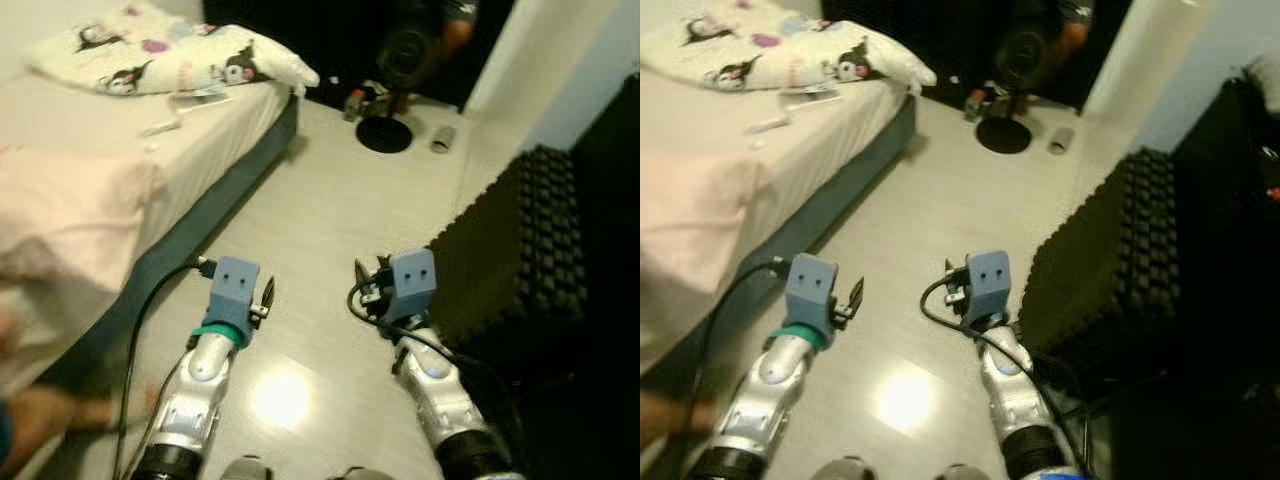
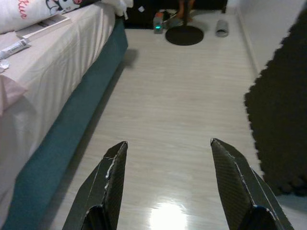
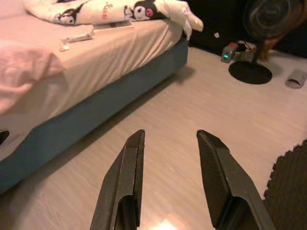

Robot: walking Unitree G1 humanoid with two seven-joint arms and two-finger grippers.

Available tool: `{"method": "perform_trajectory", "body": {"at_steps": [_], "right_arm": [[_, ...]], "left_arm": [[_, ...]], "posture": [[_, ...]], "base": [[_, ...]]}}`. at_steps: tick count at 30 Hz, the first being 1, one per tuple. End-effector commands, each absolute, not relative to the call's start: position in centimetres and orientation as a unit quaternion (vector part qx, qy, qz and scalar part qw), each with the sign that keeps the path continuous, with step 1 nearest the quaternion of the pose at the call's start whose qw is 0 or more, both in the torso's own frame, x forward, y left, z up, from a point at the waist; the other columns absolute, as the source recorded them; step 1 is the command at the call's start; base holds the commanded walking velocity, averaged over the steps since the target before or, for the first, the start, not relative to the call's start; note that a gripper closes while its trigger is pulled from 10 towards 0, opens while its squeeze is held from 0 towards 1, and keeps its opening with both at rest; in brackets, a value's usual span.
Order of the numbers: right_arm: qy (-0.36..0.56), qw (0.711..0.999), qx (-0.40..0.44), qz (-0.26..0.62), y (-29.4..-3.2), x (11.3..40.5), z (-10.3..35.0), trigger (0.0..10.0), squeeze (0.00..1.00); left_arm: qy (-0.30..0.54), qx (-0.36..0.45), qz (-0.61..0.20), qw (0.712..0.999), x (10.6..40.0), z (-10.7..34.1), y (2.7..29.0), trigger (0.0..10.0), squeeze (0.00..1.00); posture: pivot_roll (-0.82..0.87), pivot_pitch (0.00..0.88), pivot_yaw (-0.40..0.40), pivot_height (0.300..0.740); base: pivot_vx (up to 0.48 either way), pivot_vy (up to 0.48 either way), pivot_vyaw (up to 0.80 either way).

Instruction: Clean up the room

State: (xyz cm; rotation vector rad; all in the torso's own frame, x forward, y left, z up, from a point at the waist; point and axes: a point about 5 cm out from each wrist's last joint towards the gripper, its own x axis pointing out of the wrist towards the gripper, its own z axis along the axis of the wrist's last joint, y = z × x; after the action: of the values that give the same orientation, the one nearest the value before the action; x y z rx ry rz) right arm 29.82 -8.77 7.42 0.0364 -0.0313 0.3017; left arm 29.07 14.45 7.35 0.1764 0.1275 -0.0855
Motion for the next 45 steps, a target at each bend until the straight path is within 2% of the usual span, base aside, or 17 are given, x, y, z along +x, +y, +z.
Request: {"method": "perform_trajectory", "body": {"at_steps": [1, 7, 26, 45], "right_arm": [[-0.008, 0.990, 0.014, 0.141, -9.46, 29.77, 7.07, 10.0, 0.00], [-0.010, 0.990, 0.014, 0.141, -9.49, 29.77, 7.09, 10.0, 0.00], [-0.016, 0.988, 0.004, 0.151, -9.32, 29.76, 7.24, 10.0, 0.00], [-0.021, 0.985, 0.005, 0.171, -9.05, 29.63, 7.44, 10.0, 0.00]], "left_arm": [[0.070, 0.088, -0.050, 0.992, 28.86, 6.97, 13.90, 10.0, 0.00], [0.070, 0.087, -0.051, 0.992, 28.90, 6.99, 13.83, 10.0, 0.00], [0.069, 0.087, -0.051, 0.993, 28.95, 7.01, 13.75, 10.0, 0.00], [0.069, 0.088, -0.049, 0.992, 28.98, 7.00, 13.76, 10.0, 0.00]], "posture": [[0.01, 0.012, -0.006, 0.728], [0.01, 0.012, -0.006, 0.728], [0.01, 0.013, -0.008, 0.728], [0.01, 0.014, -0.010, 0.728]], "base": [[0.364, 0.000, -0.78], [0.364, 0.000, -0.66], [0.374, 0.000, 0.00], [0.346, 0.000, 0.78]]}}
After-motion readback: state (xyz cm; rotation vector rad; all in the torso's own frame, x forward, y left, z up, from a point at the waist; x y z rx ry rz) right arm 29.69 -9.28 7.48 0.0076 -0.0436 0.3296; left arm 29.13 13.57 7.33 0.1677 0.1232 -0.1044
